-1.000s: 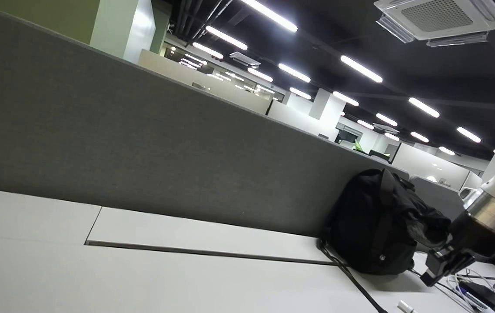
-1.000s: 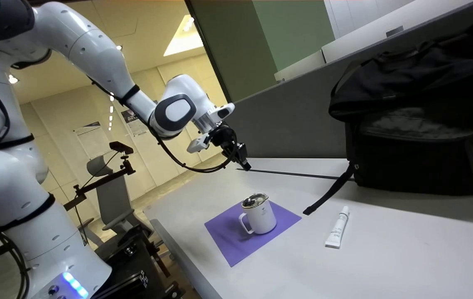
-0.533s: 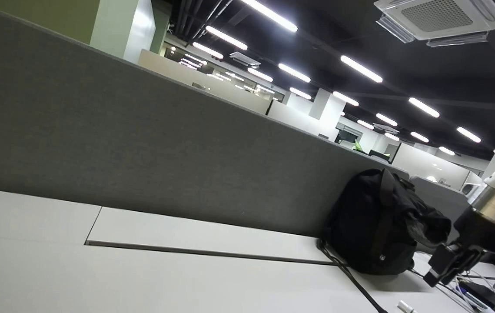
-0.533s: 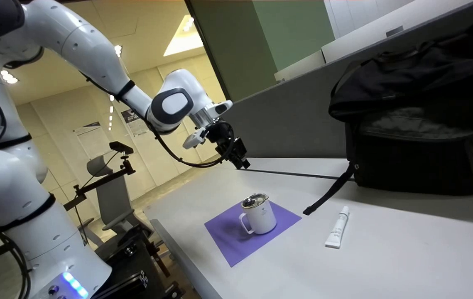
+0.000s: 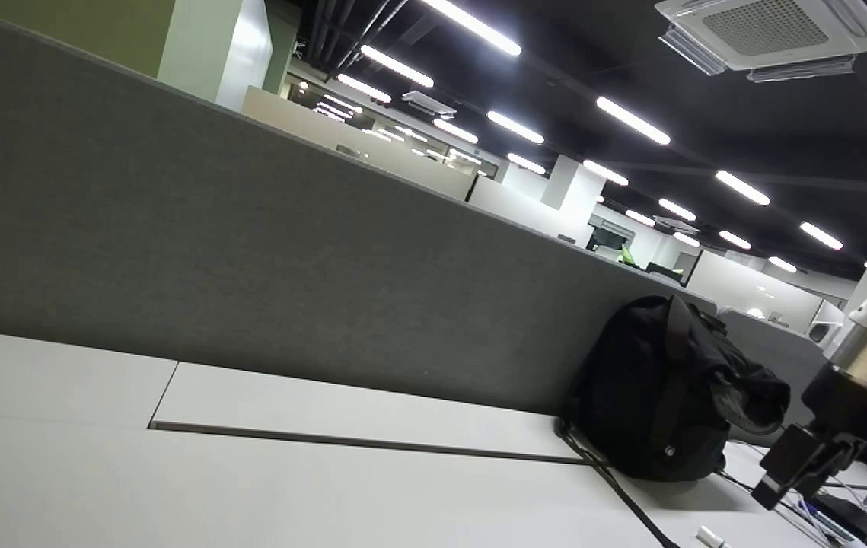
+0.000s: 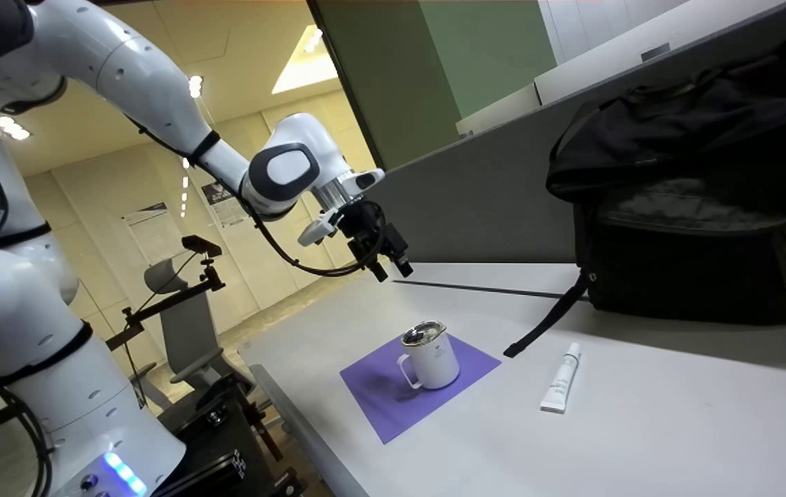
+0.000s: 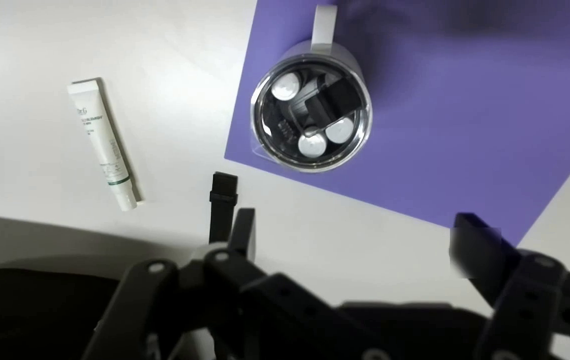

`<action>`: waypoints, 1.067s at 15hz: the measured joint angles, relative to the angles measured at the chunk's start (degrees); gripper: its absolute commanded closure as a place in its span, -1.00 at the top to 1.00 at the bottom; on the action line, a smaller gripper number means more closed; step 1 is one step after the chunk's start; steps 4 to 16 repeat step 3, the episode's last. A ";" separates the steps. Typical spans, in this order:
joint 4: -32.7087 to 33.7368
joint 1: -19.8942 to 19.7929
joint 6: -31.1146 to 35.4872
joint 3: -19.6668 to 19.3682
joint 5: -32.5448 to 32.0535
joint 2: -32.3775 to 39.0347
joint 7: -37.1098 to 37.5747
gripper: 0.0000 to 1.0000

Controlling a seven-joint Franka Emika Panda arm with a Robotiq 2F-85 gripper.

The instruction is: Move the object in the cup

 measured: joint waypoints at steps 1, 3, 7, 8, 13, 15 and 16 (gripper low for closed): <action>0.00 0.00 -0.66 0.06 0.01 -0.08 -0.41 1.00; 0.00 0.00 -1.03 0.13 0.02 -0.22 -0.80 1.00; 0.00 0.00 -1.03 0.13 0.02 -0.22 -0.80 1.00; 0.00 0.00 -1.03 0.13 0.02 -0.22 -0.80 1.00; 0.00 0.00 -1.03 0.13 0.02 -0.22 -0.80 1.00; 0.00 0.00 -1.03 0.13 0.02 -0.22 -0.80 1.00; 0.00 0.00 -1.03 0.13 0.02 -0.22 -0.80 1.00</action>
